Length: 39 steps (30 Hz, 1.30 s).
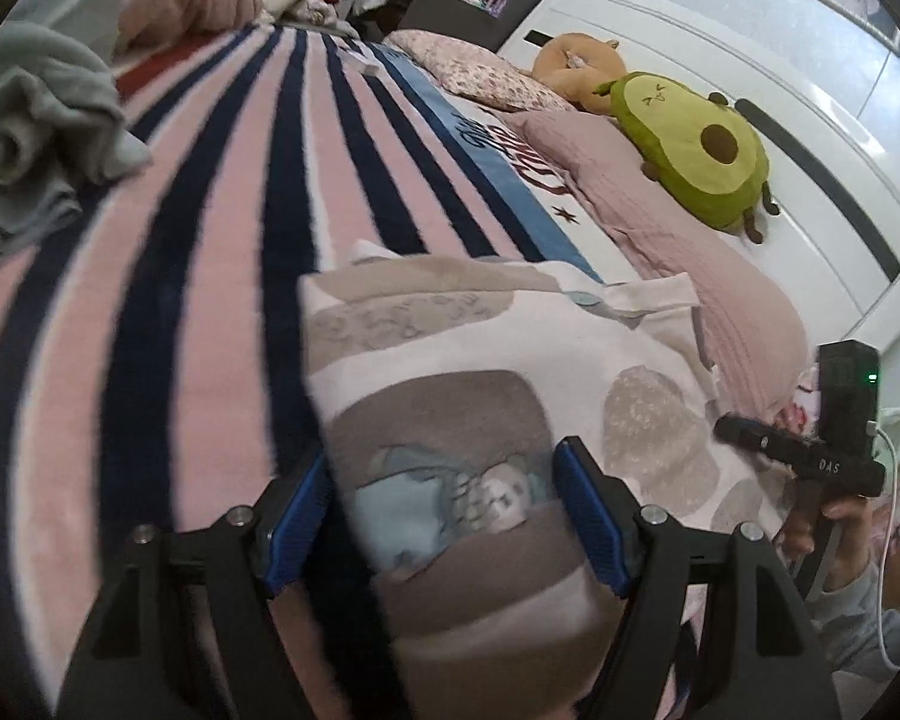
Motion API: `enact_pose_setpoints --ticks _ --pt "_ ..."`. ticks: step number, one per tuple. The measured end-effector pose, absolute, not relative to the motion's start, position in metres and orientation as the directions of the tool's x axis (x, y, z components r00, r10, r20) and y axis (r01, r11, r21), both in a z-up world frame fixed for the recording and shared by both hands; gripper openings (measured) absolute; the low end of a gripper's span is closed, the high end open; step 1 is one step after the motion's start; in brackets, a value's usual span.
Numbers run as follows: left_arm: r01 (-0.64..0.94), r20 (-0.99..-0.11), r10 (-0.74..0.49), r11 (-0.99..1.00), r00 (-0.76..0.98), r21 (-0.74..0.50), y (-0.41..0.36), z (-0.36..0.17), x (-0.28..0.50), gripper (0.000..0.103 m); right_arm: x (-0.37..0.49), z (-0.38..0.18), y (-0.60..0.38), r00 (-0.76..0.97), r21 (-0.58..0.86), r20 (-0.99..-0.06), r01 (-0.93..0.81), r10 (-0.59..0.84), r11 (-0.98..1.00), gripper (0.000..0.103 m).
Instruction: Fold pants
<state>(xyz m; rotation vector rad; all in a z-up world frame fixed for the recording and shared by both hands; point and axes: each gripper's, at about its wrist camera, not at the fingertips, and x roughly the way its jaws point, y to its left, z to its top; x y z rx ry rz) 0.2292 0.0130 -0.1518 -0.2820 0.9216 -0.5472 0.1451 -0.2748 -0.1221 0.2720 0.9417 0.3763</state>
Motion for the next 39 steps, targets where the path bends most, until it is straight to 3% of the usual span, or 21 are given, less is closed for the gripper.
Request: enact_pose_setpoints --ticks 2,5,8,10,11,14,25,33,39 --pt "0.331 -0.669 -0.585 0.811 0.459 -0.482 0.005 -0.156 0.233 0.069 0.152 -0.13 -0.271 0.468 0.441 -0.735 -0.219 0.49 0.87 0.073" --pt "0.346 -0.68 -0.575 0.818 0.455 -0.459 -0.007 -0.157 0.233 0.061 0.153 -0.131 -0.261 0.458 0.395 -0.75 -0.269 0.478 0.878 0.071" --pt "0.336 -0.688 -0.568 0.823 0.452 -0.459 -0.012 -0.156 0.232 0.049 0.152 -0.134 -0.256 0.44 0.421 -0.739 -0.292 0.511 0.859 0.055" --pt "0.338 -0.693 -0.556 0.831 0.458 -0.442 -0.014 -0.152 0.229 0.041 0.15 -0.134 -0.252 0.439 0.414 -0.739 -0.303 0.512 0.858 0.037" --pt "0.341 -0.694 -0.551 0.834 0.464 -0.434 -0.014 -0.149 0.227 0.033 0.148 -0.133 -0.25 0.442 0.405 -0.739 -0.311 0.508 0.86 0.034" --pt "0.373 -0.679 -0.543 0.838 0.494 -0.398 -0.017 -0.134 0.217 0.024 0.142 -0.124 -0.243 0.471 0.355 -0.738 -0.338 0.483 0.872 0.021" --pt "0.395 -0.566 -0.499 0.866 0.656 -0.305 0.015 -0.055 0.17 0.022 0.116 -0.06 -0.209 0.55 0.308 -0.662 -0.42 0.509 0.854 0.016" --pt "0.312 -0.475 -0.412 0.909 0.777 -0.278 0.115 -0.004 0.116 0.022 0.105 -0.009 -0.127 0.531 0.301 -0.593 -0.551 0.605 0.778 0.016" --pt "0.182 -0.476 -0.273 0.956 0.836 -0.229 0.21 0.012 0.084 0.022 0.115 -0.003 -0.037 0.422 0.33 -0.582 -0.659 0.696 0.676 0.016"
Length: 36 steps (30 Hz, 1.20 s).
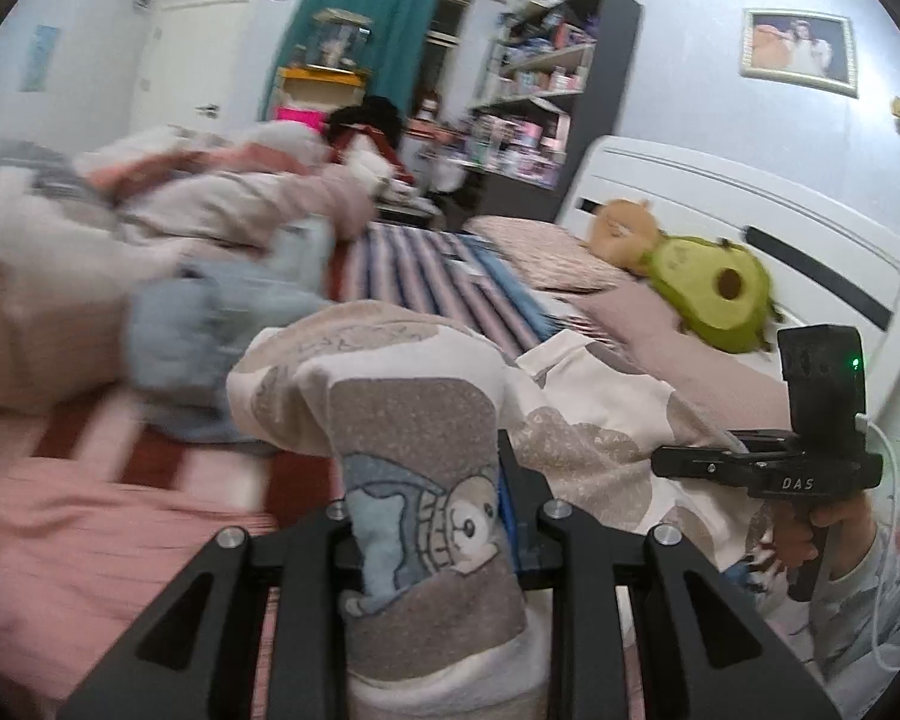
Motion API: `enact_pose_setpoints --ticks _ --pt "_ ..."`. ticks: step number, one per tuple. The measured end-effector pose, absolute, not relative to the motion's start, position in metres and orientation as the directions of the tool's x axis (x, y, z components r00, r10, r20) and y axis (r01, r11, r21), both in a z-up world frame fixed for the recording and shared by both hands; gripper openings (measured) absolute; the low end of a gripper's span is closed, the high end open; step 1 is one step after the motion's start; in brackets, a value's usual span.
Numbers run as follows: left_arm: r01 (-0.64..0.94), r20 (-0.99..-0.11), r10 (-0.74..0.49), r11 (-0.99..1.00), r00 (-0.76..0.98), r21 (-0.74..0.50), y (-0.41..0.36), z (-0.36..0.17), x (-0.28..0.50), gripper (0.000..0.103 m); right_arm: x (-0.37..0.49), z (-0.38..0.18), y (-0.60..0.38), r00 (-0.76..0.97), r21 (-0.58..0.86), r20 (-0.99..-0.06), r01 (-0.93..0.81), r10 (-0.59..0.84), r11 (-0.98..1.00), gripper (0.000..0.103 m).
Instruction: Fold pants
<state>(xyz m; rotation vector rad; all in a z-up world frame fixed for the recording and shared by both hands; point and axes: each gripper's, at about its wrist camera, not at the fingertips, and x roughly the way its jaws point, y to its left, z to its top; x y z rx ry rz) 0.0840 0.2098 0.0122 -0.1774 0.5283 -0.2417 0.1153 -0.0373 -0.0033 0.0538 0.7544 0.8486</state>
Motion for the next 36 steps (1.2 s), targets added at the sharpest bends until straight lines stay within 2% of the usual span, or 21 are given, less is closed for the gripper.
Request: enact_pose_setpoints --ticks 7,16,22,32,36 --pt "-0.016 -0.506 -0.09 0.98 0.858 -0.201 0.322 0.006 0.065 0.023 0.136 -0.016 0.081 0.285 0.343 -0.6 -0.753 0.747 0.562 0.016" --pt "-0.206 -0.569 0.066 0.961 0.82 -0.186 0.428 -0.027 0.06 0.023 0.137 -0.042 0.208 0.153 0.352 -0.638 -0.814 0.755 0.462 0.016" --pt "-0.25 -0.637 0.092 0.954 0.765 -0.163 0.448 -0.065 0.069 0.023 0.136 -0.066 0.242 0.12 0.339 -0.672 -0.828 0.731 0.447 0.016" --pt "-0.262 -0.653 0.087 0.949 0.752 -0.176 0.453 -0.092 0.07 0.026 0.136 -0.082 0.25 0.109 0.316 -0.711 -0.833 0.695 0.454 0.019" --pt "-0.269 -0.652 0.086 0.945 0.754 -0.186 0.456 -0.095 0.071 0.029 0.135 -0.083 0.255 0.119 0.294 -0.718 -0.841 0.685 0.455 0.024"
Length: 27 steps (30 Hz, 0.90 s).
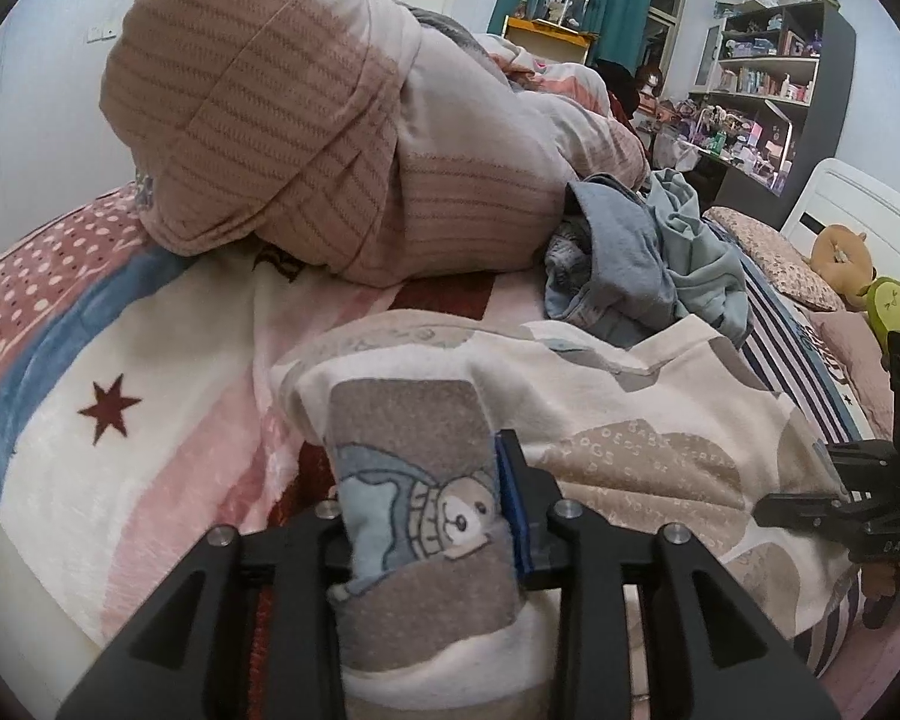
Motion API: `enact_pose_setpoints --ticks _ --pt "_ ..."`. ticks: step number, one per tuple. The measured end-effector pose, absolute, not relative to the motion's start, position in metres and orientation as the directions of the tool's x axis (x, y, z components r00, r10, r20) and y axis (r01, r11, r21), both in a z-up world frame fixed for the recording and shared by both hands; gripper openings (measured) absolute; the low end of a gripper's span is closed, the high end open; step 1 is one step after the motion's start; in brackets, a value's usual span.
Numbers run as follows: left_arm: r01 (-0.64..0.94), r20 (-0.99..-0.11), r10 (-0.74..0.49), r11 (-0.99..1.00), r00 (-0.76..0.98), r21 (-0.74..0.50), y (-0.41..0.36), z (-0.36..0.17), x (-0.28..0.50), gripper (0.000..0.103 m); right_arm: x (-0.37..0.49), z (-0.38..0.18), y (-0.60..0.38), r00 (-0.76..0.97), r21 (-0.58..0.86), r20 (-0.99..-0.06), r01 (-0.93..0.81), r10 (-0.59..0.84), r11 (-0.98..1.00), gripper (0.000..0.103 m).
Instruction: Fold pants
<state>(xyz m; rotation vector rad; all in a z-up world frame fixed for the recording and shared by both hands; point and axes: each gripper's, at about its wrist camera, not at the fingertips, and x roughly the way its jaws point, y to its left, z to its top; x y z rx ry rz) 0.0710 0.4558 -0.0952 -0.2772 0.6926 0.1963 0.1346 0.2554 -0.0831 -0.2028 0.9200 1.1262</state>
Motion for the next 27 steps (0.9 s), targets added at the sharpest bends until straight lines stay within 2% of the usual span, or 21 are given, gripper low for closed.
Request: enact_pose_setpoints --ticks 6,11,12,16,19,24,27 --pt "-0.294 -0.653 0.128 0.944 0.746 -0.15 0.452 -0.096 0.069 0.041 0.133 -0.083 0.258 0.135 0.267 -0.731 -0.845 0.668 0.463 0.029" --pt "-0.31 -0.653 0.143 0.939 0.744 -0.148 0.452 -0.095 0.065 0.045 0.133 -0.083 0.255 0.139 0.271 -0.737 -0.836 0.662 0.477 0.034" --pt "-0.313 -0.654 0.15 0.94 0.742 -0.139 0.452 -0.095 0.065 0.046 0.134 -0.083 0.254 0.141 0.271 -0.738 -0.833 0.66 0.482 0.036" --pt "-0.336 -0.653 0.197 0.937 0.731 -0.093 0.449 -0.092 0.062 0.059 0.134 -0.084 0.25 0.15 0.265 -0.743 -0.828 0.652 0.494 0.045" --pt "-0.353 -0.651 0.222 0.933 0.726 -0.075 0.449 -0.089 0.057 0.062 0.135 -0.084 0.249 0.15 0.27 -0.746 -0.822 0.648 0.501 0.049" --pt "-0.375 -0.645 0.256 0.925 0.72 -0.052 0.446 -0.084 0.047 0.069 0.132 -0.083 0.247 0.155 0.264 -0.75 -0.821 0.643 0.506 0.05" --pt "-0.379 -0.644 0.26 0.924 0.72 -0.051 0.44 -0.08 0.041 0.073 0.128 -0.081 0.244 0.16 0.255 -0.754 -0.823 0.637 0.508 0.06"
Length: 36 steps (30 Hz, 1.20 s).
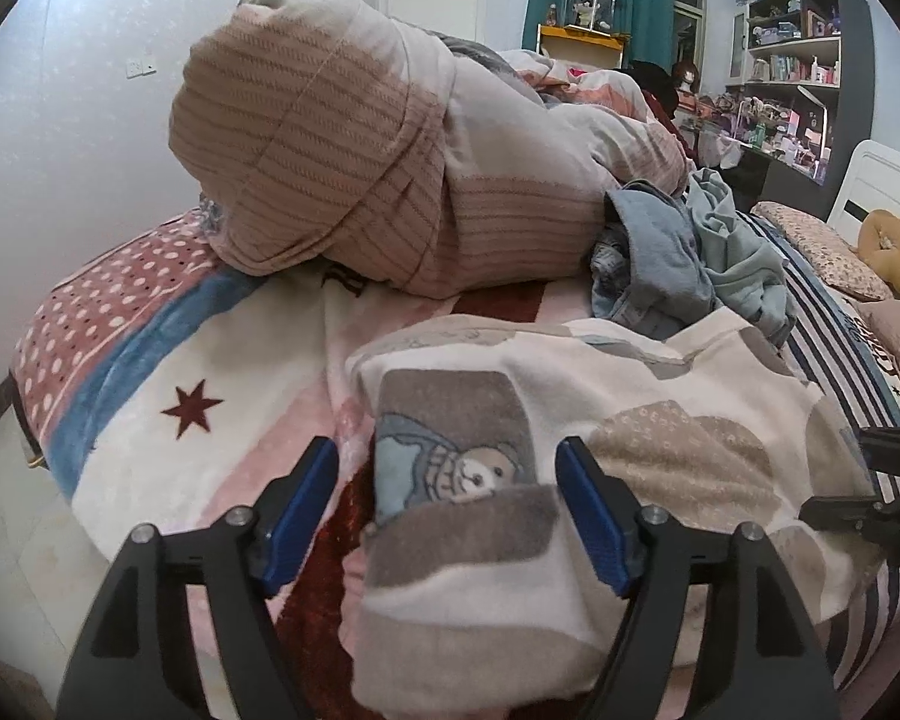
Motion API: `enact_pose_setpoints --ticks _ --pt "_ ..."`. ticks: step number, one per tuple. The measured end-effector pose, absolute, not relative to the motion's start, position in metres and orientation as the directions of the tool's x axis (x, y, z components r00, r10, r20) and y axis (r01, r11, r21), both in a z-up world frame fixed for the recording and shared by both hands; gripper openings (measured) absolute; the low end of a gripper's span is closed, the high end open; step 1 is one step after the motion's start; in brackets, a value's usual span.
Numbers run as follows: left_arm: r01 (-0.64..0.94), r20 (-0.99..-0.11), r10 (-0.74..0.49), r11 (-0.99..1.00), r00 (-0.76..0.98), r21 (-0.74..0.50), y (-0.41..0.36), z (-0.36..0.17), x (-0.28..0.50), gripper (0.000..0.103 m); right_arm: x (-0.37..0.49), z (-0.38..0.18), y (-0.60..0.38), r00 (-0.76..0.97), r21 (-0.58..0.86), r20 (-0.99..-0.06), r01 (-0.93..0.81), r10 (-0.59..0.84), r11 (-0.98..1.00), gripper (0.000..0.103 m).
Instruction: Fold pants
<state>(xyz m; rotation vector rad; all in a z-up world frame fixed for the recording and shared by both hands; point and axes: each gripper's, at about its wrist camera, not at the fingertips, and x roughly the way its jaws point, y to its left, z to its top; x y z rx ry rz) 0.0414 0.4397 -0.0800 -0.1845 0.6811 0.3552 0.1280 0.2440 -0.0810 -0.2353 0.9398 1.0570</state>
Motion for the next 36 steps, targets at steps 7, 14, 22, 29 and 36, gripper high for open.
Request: enact_pose_setpoints --ticks 7,14,22,29,36 --pt "-0.383 -0.641 0.262 0.922 0.722 -0.053 0.414 -0.07 0.03 0.081 0.116 -0.076 0.236 0.135 0.256 -0.766 -0.833 0.629 0.491 0.062" --pt "-0.368 -0.618 0.271 0.929 0.738 -0.032 0.371 -0.05 0.023 0.085 0.103 -0.062 0.205 0.137 0.245 -0.766 -0.841 0.629 0.482 0.071" --pt "-0.29 -0.557 0.264 0.956 0.788 0.043 0.288 -0.014 0.023 0.094 0.083 -0.037 0.127 0.239 0.197 -0.734 -0.821 0.636 0.536 0.081" --pt "-0.112 -0.454 0.094 0.994 0.886 -0.012 0.175 0.012 0.022 0.1 0.062 -0.012 0.025 0.408 0.167 -0.666 -0.734 0.624 0.659 0.093" --pt "0.0 -0.341 -0.02 0.998 0.94 -0.059 0.083 0.021 0.015 0.102 0.02 0.008 -0.078 0.64 0.064 -0.546 -0.612 0.541 0.788 0.102"
